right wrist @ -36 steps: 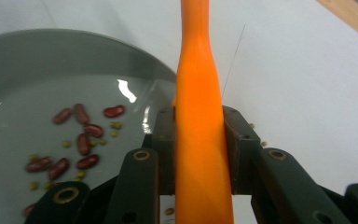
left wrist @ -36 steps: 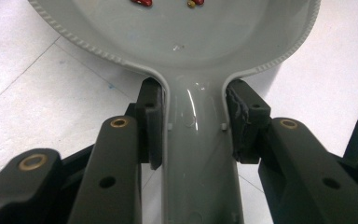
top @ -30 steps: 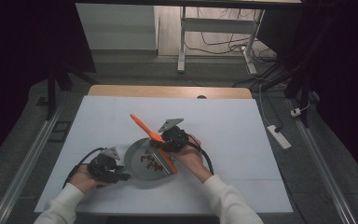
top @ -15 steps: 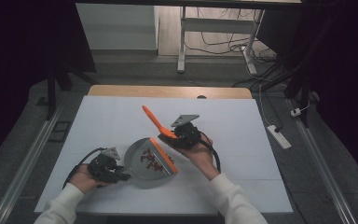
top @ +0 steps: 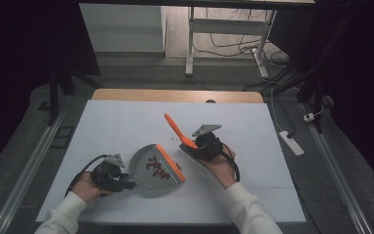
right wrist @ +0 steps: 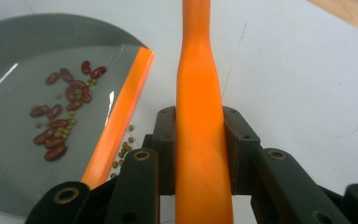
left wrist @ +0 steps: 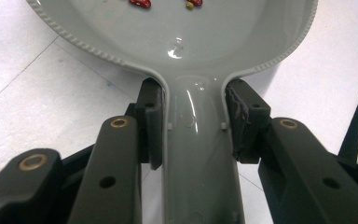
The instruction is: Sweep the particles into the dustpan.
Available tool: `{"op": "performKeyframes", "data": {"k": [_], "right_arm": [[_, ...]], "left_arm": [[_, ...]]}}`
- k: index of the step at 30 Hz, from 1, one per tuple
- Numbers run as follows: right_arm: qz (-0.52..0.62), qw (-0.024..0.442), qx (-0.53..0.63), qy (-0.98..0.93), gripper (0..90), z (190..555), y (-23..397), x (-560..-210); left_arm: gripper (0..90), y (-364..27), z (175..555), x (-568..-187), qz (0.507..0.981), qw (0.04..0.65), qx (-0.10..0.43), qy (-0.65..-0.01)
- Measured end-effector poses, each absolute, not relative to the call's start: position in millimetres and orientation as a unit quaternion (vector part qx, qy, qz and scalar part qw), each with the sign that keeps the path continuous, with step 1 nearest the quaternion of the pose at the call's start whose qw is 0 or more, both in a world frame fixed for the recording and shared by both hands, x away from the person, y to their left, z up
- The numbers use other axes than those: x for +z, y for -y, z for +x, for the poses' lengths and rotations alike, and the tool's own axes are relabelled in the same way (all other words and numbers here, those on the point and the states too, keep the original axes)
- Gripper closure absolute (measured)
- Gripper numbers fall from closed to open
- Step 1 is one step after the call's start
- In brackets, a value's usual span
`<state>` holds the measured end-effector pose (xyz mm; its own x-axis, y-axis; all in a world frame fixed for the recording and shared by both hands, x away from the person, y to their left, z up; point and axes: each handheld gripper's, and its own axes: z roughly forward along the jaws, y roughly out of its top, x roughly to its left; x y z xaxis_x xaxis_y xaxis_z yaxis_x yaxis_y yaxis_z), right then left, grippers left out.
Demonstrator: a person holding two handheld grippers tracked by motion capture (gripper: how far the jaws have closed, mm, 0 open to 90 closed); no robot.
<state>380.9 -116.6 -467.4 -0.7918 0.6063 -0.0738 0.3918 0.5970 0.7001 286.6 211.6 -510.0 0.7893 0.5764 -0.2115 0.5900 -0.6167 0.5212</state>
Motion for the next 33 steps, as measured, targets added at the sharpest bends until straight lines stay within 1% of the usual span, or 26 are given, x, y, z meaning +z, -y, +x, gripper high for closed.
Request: {"op": "performKeyframes", "data": {"k": [7,10,13,17,18,19,20,23,26,28,33], "right_arm": [[0.268,0.144,0.333,-0.892,70.3,373,101,-481],[0.251,0.149,0.328,-0.898,70.2,364,91,-482],[0.246,0.12,0.346,-0.898,70.1,356,82,-483],[0.227,0.135,0.346,-0.9,70.0,346,69,-481],[0.226,0.124,0.36,-0.897,70.3,344,67,-479],[0.224,0.098,0.372,-0.895,70.3,343,65,-478],[0.223,0.083,0.383,-0.893,70.3,341,63,-477],[0.187,0.109,0.38,-0.899,70.3,332,54,-473],[0.192,0.11,0.392,-0.893,70.3,333,58,-467],[0.204,0.128,0.393,-0.887,70.3,338,66,-463],[0.252,0.155,0.389,-0.872,70.2,356,97,-456]], "left_arm": [[62.2,-212,286,-509,0.9,0.292,-0.01,-0.324],[62.2,-212,285,-509,0.9,0.292,-0.01,-0.324],[62.2,-212,286,-510,0.9,0.291,-0.01,-0.324],[62.2,-211,285,-510,0.901,0.29,-0.009,-0.324],[62.2,-211,286,-510,0.9,0.291,-0.01,-0.324],[62.2,-211,285,-510,0.9,0.291,-0.01,-0.324],[62.2,-211,286,-510,0.901,0.29,-0.01,-0.323],[62.2,-211,286,-511,0.901,0.29,-0.011,-0.322],[62.3,-211,286,-511,0.901,0.29,-0.012,-0.322],[62.3,-211,286,-511,0.901,0.29,-0.012,-0.322],[62.2,-211,286,-511,0.901,0.289,-0.011,-0.322]]}}
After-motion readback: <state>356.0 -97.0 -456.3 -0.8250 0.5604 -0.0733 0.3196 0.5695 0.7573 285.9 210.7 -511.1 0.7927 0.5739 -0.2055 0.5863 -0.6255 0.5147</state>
